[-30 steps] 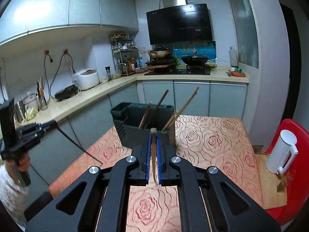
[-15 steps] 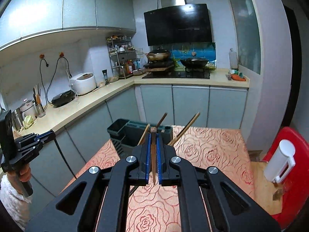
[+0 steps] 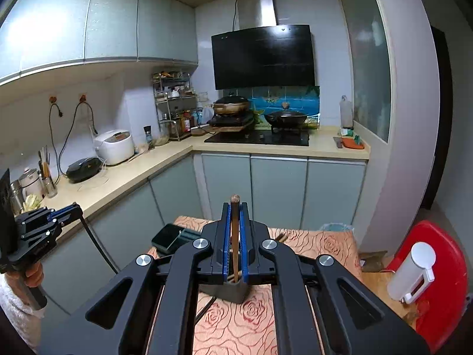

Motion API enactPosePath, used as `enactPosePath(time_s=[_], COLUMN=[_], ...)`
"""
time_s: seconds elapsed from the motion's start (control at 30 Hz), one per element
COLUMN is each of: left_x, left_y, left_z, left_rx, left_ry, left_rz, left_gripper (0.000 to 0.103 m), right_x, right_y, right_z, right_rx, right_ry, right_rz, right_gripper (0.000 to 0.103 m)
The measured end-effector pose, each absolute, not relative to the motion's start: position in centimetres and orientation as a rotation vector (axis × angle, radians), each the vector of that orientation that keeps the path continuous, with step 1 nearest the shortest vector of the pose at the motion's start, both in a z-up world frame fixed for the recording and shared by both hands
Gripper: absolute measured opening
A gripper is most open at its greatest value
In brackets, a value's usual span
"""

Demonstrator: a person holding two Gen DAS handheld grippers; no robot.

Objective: Organize utensils
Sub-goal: 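Open both tools over the black holder to drop the chopsticks in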

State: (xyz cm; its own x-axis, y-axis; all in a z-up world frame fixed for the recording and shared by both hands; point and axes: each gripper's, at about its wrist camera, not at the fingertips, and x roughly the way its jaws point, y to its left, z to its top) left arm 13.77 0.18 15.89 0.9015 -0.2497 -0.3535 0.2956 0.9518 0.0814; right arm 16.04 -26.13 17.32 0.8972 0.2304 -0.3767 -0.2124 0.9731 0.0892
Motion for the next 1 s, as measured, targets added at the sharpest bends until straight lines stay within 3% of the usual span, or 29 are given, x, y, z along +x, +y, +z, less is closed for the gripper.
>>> enactPosePath(time_s=[0.63,1.0], left_x=[22.9,26.8], left_y=[-6.0,-7.0], left_z=[18.8,14.5], left_rx=[0.114,0.097], left_ry=[0.300,0.368], left_rz=[-0.282,-0.270], left_gripper=[0.007,0.008], right_x=[21.0,24.7], right_y=[-25.8,-23.6], right_z=[18.4,15.4], right_rx=[0.129,0.118], right_ry=[0.426,0.523], right_rz=[0.247,0.265], right_gripper=[0.007,0.007])
